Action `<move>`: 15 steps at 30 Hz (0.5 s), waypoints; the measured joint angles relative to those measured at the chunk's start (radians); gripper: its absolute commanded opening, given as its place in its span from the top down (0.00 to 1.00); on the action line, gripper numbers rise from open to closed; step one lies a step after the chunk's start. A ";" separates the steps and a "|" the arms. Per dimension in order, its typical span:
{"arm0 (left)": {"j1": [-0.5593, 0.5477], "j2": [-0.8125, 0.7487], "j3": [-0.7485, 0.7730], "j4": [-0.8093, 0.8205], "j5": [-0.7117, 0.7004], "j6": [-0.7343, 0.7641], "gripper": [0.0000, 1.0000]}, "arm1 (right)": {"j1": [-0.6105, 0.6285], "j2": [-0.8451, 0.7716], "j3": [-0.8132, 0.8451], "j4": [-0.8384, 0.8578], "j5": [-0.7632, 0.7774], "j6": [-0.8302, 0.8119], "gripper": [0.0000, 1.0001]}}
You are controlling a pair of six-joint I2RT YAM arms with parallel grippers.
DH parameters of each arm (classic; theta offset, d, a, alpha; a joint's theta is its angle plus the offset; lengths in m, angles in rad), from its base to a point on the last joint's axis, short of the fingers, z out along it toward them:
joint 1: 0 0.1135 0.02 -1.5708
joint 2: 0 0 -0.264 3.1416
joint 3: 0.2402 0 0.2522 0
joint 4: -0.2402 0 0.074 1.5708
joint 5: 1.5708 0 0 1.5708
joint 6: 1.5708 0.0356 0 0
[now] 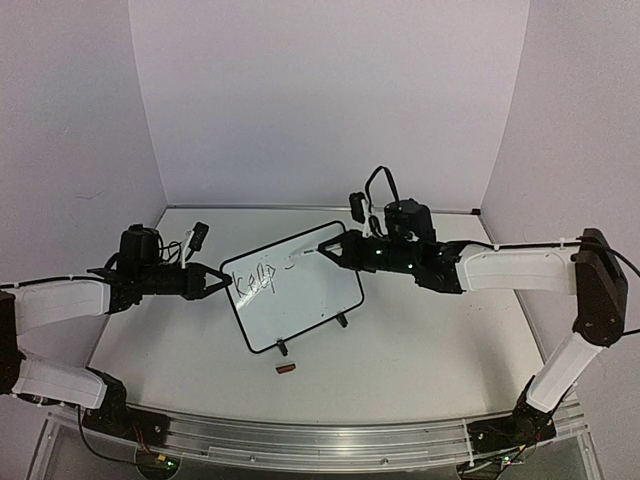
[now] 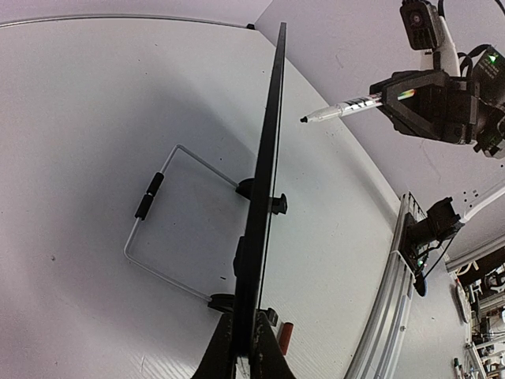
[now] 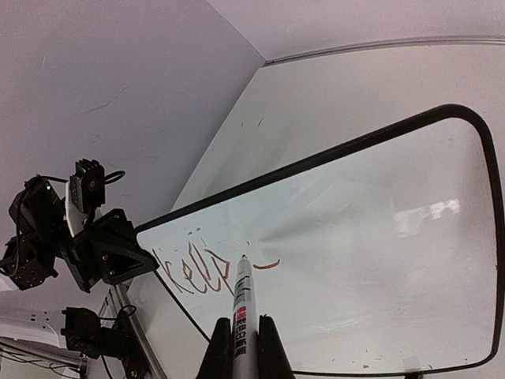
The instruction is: Write a sentence on the whiteboard
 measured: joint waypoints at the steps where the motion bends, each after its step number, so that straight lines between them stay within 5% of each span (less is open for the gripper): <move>1: 0.000 0.000 0.000 0.000 0.000 0.000 1.00 | 0.000 0.001 0.007 0.000 -0.001 0.000 1.00; 15: 0.000 0.000 0.000 -0.001 -0.002 0.000 1.00 | -0.021 0.062 0.037 0.000 -0.029 0.008 1.00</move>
